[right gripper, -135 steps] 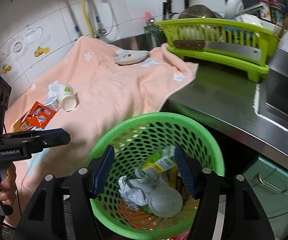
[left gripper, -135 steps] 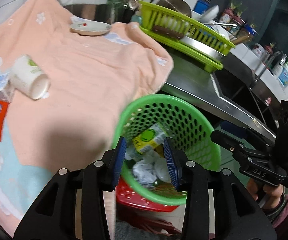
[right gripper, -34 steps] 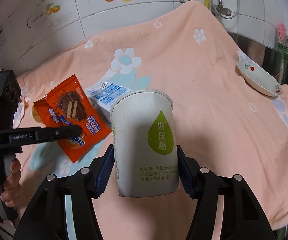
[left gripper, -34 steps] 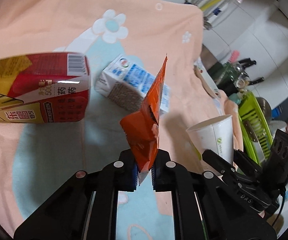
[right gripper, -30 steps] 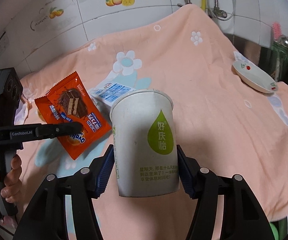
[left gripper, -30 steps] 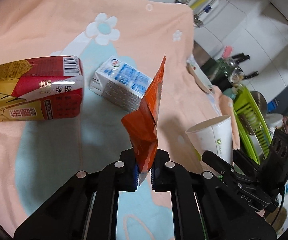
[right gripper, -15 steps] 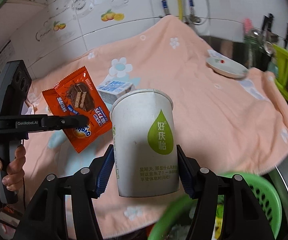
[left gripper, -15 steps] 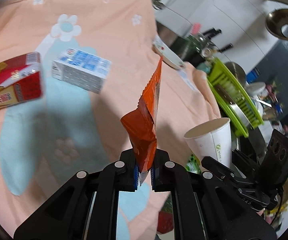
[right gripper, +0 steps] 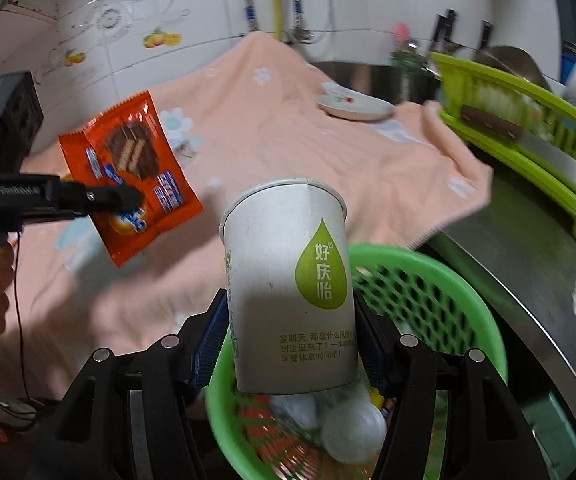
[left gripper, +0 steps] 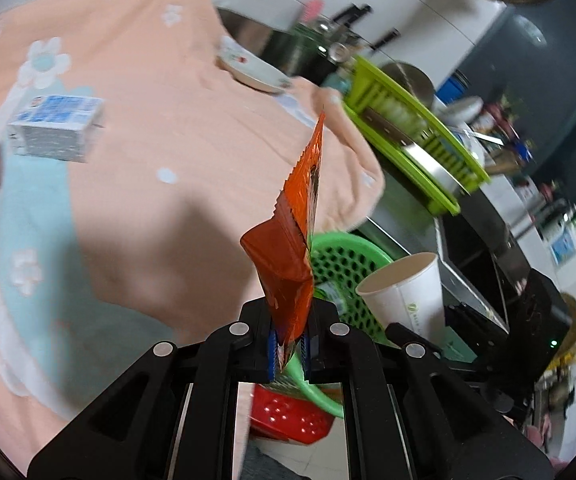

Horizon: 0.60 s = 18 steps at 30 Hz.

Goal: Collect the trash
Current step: 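Carry the orange wrapper and white cup over the green basket and release both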

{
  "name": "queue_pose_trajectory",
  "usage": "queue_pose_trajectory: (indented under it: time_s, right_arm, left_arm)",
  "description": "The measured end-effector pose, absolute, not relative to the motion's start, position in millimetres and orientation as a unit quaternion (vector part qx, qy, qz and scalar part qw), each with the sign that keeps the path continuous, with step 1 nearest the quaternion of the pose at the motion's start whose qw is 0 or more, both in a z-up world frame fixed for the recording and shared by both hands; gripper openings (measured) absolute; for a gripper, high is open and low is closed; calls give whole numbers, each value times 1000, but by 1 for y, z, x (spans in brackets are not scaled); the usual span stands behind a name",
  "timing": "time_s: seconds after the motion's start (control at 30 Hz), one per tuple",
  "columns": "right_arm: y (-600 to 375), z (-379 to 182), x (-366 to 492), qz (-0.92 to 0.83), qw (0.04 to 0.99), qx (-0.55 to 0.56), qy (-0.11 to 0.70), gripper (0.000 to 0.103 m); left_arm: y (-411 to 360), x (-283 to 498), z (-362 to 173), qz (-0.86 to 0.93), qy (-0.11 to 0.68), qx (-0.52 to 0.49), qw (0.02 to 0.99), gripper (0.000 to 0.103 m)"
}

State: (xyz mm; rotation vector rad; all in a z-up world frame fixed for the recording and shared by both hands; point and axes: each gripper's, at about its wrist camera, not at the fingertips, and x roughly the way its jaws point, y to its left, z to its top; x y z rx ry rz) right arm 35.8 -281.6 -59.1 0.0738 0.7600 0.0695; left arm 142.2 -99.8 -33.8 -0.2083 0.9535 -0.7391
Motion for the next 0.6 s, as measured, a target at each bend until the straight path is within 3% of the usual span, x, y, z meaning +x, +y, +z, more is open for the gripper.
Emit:
queue_pose_trajectory:
  time_s: [0.4, 0.6]
  right_arm:
    - [-340, -83, -7, -39, 918, 91, 385, 59]
    - [-349, -84, -10, -51, 917, 102, 382, 65]
  left_arm:
    - [-166, 119, -51, -394, 473, -42, 787, 8]
    - [-184, 113, -63, -402, 485, -19, 776, 8]
